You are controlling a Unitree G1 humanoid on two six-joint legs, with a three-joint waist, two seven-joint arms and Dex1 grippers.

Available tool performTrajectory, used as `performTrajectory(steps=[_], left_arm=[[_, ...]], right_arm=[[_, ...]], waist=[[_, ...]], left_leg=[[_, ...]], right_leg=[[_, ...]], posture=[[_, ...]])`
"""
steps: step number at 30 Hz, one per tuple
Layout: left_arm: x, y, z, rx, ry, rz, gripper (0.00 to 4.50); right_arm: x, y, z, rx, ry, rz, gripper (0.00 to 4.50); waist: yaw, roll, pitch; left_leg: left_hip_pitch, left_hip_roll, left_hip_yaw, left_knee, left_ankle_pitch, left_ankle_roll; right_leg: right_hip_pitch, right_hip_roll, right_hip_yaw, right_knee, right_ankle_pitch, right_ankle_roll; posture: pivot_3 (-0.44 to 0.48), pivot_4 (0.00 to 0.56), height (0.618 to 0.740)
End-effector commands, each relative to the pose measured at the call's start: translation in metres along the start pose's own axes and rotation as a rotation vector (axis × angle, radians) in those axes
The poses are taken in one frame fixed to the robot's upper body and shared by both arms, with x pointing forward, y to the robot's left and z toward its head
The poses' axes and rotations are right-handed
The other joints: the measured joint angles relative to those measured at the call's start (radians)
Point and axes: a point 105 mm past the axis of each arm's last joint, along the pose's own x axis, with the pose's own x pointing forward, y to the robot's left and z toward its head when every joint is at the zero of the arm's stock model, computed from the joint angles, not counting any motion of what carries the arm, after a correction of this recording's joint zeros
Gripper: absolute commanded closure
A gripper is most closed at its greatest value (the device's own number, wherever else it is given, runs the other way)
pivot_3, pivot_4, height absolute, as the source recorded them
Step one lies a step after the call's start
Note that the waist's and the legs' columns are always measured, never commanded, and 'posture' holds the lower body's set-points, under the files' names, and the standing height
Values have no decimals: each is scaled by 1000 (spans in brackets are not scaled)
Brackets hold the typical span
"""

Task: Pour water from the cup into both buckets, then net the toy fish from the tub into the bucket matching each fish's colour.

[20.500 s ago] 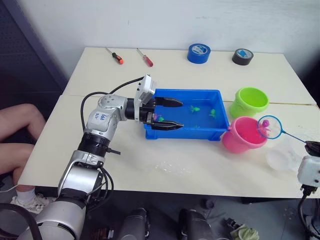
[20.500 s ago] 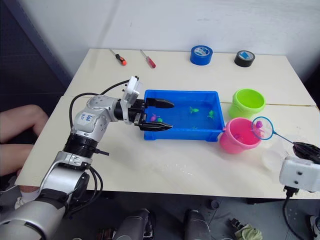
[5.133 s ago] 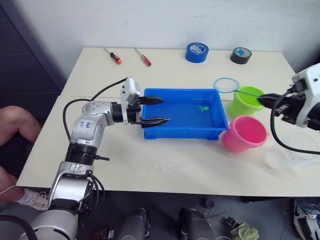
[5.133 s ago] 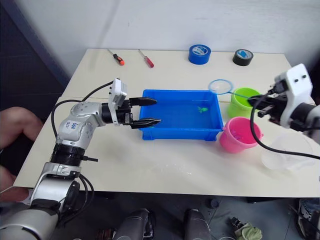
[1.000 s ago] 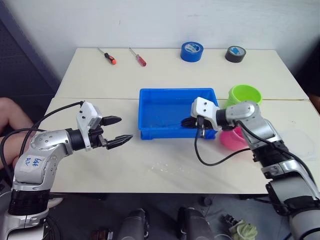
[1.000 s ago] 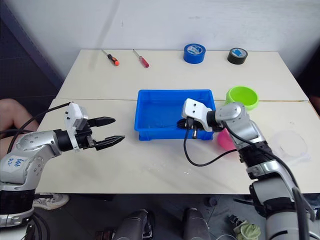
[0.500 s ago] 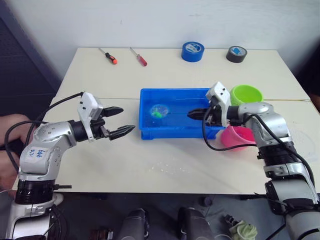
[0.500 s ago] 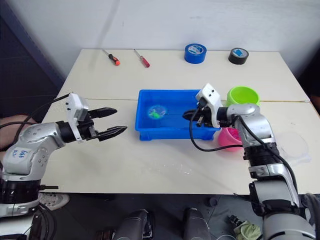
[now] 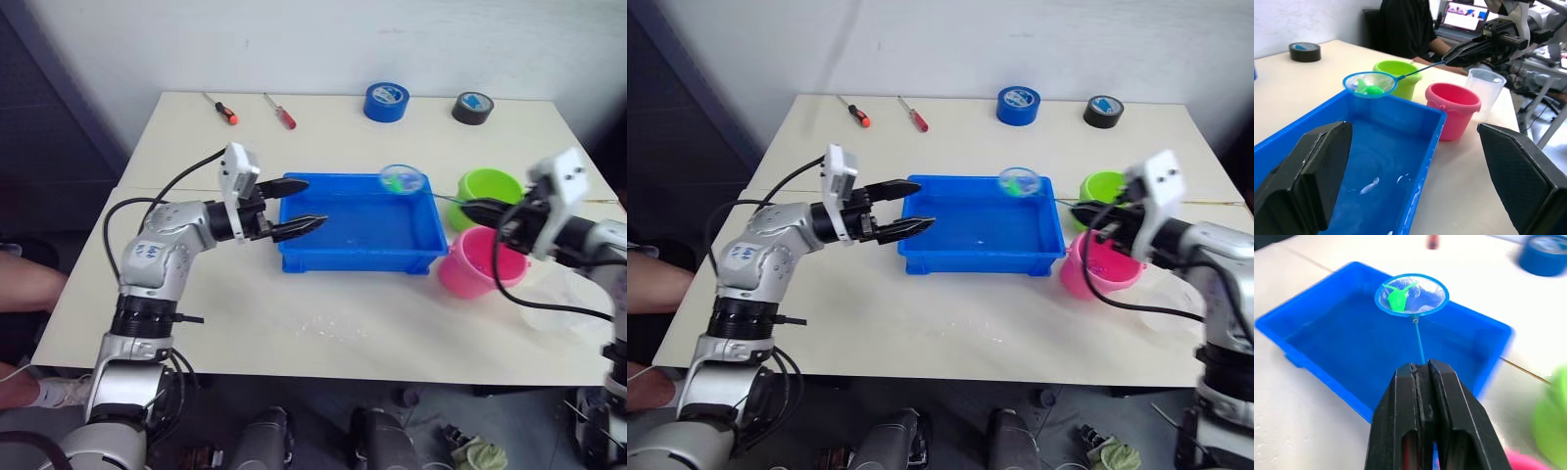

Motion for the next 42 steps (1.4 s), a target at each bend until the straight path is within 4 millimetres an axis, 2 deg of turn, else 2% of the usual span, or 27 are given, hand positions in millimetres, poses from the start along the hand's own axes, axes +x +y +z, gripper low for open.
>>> performTrajectory(steps=[1,4,6,8,11,13,15,17,20,29,32,35,36,40,42], left_arm=[[12,-4,11,43,-39,-53,35],[16,-7,11,46,-45,-71,35],[16,-8,10,47,-45,-77,35],[16,-8,10,47,-44,-77,35],[14,-9,8,47,-40,-74,35],[12,-8,7,47,-37,-67,35],[9,-7,8,49,-35,-56,35],[8,-6,8,51,-34,-48,35],[6,-4,10,54,-34,-40,35],[2,-3,7,50,-23,-33,35],[6,-6,6,50,-21,-48,35],[10,-3,12,58,-36,-43,35],[10,-2,13,59,-39,-38,35],[8,-1,11,62,-32,-36,35],[7,-1,11,62,-29,-34,35]], right_arm=[[-37,-33,17,-47,-50,-218,4500],[-47,-51,13,-154,5,-340,4500],[-47,-60,7,-373,110,-404,4500],[-43,-66,7,-521,156,-452,4500],[-31,-66,9,-857,233,-443,4500],[-24,-68,7,-1152,331,-411,4500],[-20,-70,4,-1586,454,-327,4500],[-19,-73,5,-1744,483,-283,4500],[-17,-75,15,-1780,444,-284,4500],[-30,-88,21,-1821,468,-263,4500],[-17,-70,3,-1856,417,-137,4500],[-23,-89,20,-1814,433,-281,4500],[-23,-90,23,-1821,431,-287,4500],[-13,-79,10,-1817,407,-192,4500],[-16,-84,20,-1791,396,-249,4500]], waist=[[0,0,0],[-3,0,0],[-4,0,0],[-5,0,0],[-7,0,0],[-7,0,0],[-4,1,0],[-4,1,1],[-7,1,1],[-6,1,1],[-7,1,1],[-7,1,1],[-7,1,1],[-7,1,1],[-7,1,1]], left_leg=[[0,0,0,0,0,0],[0,0,1,0,0,0],[1,0,1,-1,0,0],[1,0,2,-1,0,0],[2,0,3,-1,0,1],[2,0,3,-1,0,1],[1,0,3,-1,0,1],[1,0,3,-1,0,1],[0,0,3,-1,1,1],[1,1,3,-1,1,0],[1,1,3,-1,1,0],[1,1,3,-1,1,0],[1,1,4,0,1,0],[1,1,3,0,1,0],[1,1,3,0,1,0]], right_leg=[[0,0,1,0,0,0],[0,0,1,0,0,0],[0,0,1,0,0,0],[0,0,2,0,0,0],[-1,0,4,-1,0,0],[-1,0,3,-1,0,0],[-2,0,4,-1,0,0],[-3,0,6,-1,0,0],[-2,0,6,-3,0,0],[-1,0,5,-3,0,0],[-1,1,5,-3,0,0],[-1,1,5,-2,0,0],[-1,1,5,-3,0,0],[-1,1,5,-2,0,0],[-1,1,5,-2,0,0]], posture=[[0,150,740],[0,150,740],[0,150,740],[0,150,740],[0,150,740],[0,150,740],[0,150,740],[0,150,740],[0,150,740],[0,150,740],[0,150,740],[0,150,740],[0,150,740],[0,150,740],[0,150,740]])
